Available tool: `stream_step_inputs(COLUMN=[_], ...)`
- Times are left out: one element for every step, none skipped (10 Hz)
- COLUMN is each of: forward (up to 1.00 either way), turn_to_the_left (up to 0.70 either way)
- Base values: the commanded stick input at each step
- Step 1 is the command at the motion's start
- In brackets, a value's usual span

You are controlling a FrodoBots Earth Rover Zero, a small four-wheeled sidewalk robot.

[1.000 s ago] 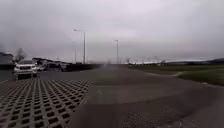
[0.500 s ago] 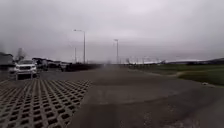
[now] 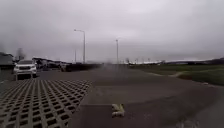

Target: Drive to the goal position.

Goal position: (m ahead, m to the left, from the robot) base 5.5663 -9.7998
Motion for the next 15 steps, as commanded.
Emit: stream_step_inputs(forward=[0.85, 0.85, 0.85, 0.85, 0.85, 0.85, 0.85, 0.85, 0.85, 0.85, 0.85, 0.85, 0.85, 0.85, 0.85], turn_to_the_left=[-0.34, -0.34, -0.34, -0.34, -0.34, -0.34, -0.34, -0.34, -0.34, -0.34, -0.34, -0.34, -0.34, -0.34, -0.32])
